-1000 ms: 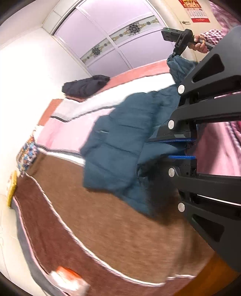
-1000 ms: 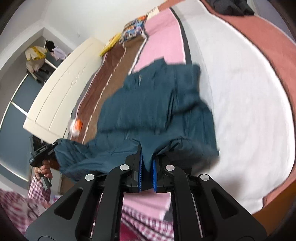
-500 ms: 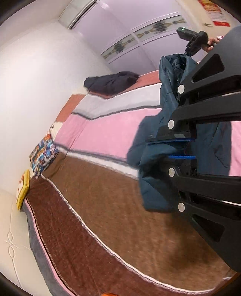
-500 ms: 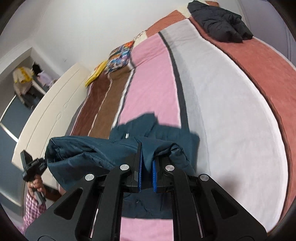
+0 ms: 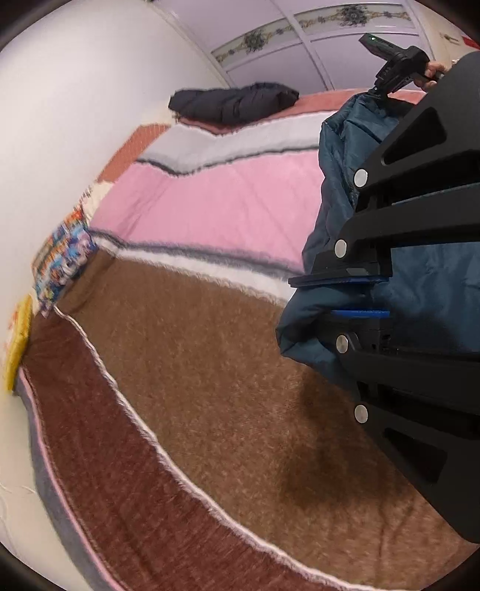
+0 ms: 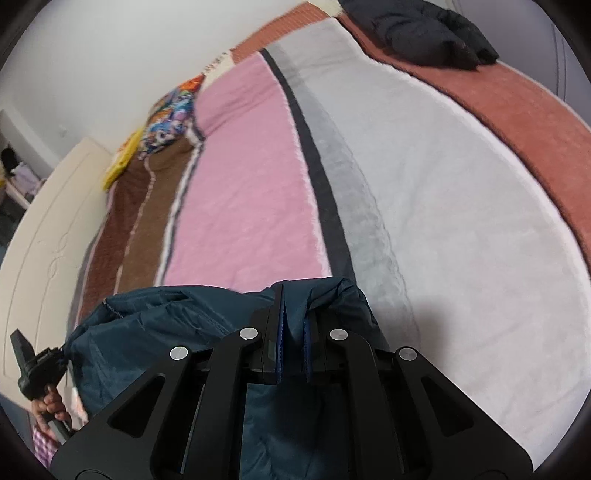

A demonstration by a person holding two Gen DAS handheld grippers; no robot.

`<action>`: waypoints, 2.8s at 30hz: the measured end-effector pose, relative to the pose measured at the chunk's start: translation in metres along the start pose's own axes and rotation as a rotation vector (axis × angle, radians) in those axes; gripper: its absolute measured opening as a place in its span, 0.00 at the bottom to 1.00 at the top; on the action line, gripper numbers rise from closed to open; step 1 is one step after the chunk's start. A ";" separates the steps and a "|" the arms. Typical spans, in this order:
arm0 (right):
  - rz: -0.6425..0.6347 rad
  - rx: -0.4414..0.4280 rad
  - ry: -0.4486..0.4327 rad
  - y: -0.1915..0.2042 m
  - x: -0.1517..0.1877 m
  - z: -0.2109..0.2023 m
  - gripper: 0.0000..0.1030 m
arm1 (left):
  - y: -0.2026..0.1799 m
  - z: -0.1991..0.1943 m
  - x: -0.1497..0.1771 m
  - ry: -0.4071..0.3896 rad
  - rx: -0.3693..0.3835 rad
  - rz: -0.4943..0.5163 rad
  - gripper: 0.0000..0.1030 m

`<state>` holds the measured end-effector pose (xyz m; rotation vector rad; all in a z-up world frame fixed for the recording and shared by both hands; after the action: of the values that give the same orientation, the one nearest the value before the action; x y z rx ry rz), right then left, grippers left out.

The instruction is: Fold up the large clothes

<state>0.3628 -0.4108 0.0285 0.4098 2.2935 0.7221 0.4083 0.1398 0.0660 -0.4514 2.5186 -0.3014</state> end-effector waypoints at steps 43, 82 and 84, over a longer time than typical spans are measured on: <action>-0.054 0.003 0.120 0.001 0.043 0.036 0.05 | -0.029 0.034 0.064 -0.012 -0.073 0.183 0.33; -0.016 0.004 0.140 -0.032 0.209 -0.127 0.43 | 0.103 -0.094 0.212 0.083 0.071 -0.146 0.68; 0.025 -0.027 0.159 -0.038 0.226 -0.133 0.49 | 0.111 -0.090 0.227 0.106 0.083 -0.198 0.75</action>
<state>0.1056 -0.3854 -0.0310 0.3811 2.4281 0.8229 0.1509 0.1658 -0.0042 -0.6686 2.5552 -0.5164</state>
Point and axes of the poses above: each gripper's, at about its wrist camera, not at the fingertips, and z roughly the way its jaws point, y to its left, x to its underside, the point moved 1 cm from there along z, roughly the way its jaws point, and after that the axes turned 12 degrees about -x, right-handed, at the moved point
